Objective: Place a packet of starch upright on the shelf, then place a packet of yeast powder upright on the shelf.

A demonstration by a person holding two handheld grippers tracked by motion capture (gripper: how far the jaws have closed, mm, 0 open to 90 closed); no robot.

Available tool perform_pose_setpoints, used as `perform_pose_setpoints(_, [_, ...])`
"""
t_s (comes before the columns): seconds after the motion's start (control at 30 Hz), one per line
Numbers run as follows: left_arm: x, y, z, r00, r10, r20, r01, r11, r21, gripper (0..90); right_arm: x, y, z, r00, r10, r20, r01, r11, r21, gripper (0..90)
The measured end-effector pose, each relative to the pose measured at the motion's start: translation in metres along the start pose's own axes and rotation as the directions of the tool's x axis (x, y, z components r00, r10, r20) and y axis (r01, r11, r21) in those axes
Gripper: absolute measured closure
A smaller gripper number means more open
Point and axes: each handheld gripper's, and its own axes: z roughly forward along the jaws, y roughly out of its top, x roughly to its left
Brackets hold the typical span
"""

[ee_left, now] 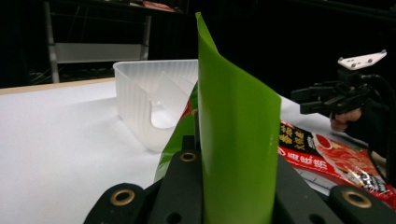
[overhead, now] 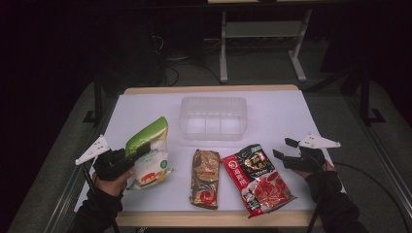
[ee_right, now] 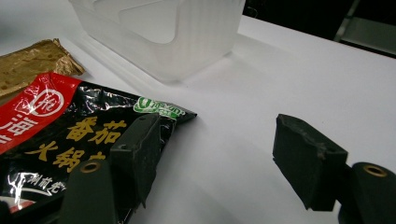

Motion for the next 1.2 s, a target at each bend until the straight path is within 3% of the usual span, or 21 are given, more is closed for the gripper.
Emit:
perform_pose_setpoints(0.5, [-0.001,0.004,0.001,0.9995,-0.004,-0.032,0.003,0.9996,-0.027,86.2,0.0,0.0,0.0,1.0,0.001,0.007,-0.001,1.0,-0.007,32.4])
perform_pose_setpoints(0.93, [-0.002,0.019,0.006,0.9981,0.019,-0.059,-0.023,0.9968,-0.076,86.2,0.0,-0.004,-0.009,0.9999,0.005,0.015,-0.004,0.999,-0.038,32.4])
perform_pose_setpoints(1.2, [-0.003,0.032,0.015,0.9975,0.012,-0.07,-0.02,0.9928,-0.118,86.3,0.001,-0.003,-0.007,0.9999,0.003,0.013,-0.003,0.999,-0.032,31.8])
